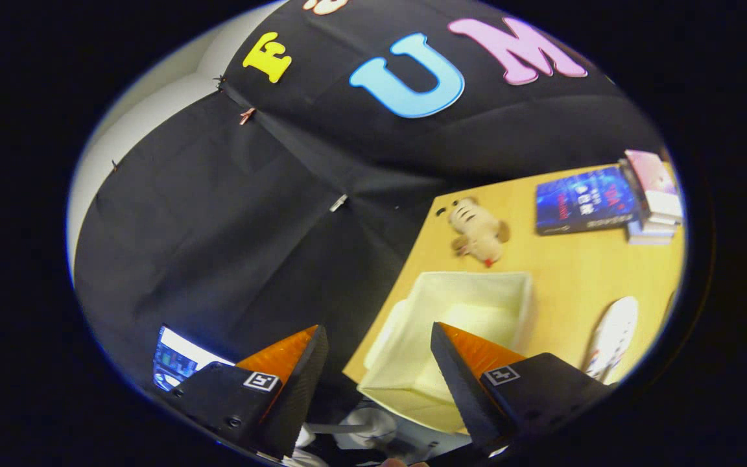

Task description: Open the storage box then place both shoes into the box .Put the left shoe in first, then the right shoe, with the right side of both shoes facing outward in a uniform manner.

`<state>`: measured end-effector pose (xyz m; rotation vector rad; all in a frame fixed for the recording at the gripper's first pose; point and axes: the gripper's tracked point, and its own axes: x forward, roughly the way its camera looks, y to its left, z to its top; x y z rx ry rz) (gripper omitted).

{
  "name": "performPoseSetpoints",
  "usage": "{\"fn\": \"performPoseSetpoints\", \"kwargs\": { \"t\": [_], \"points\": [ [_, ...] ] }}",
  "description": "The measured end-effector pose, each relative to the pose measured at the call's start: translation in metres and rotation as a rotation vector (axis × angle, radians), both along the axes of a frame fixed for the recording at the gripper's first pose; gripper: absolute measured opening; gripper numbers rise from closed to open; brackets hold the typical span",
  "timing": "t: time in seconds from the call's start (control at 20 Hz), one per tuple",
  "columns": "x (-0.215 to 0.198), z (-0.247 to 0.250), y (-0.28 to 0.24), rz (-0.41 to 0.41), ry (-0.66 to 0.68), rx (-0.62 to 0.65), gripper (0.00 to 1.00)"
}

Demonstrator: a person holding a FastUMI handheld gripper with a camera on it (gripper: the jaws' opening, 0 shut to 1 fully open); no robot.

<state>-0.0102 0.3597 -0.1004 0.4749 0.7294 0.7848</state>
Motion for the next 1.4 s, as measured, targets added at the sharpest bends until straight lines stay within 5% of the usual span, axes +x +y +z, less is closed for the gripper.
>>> {"fn": "performPoseSetpoints", "kwargs": {
  "t": [0.4,0.75,1.25,1.4],
  "points": [
    [0.015,-0.087,-0.168,-0.127,-0.247,-0.413,0.98],
    [0.015,-0.190,-0.240,-0.204,-0.133,-0.581,0.98],
    [0.013,-0.288,-0.259,-0.213,0.009,-0.779,0.97],
    [0.013,-0.306,-0.247,-0.207,0.082,-0.724,0.87]
  ]
}}
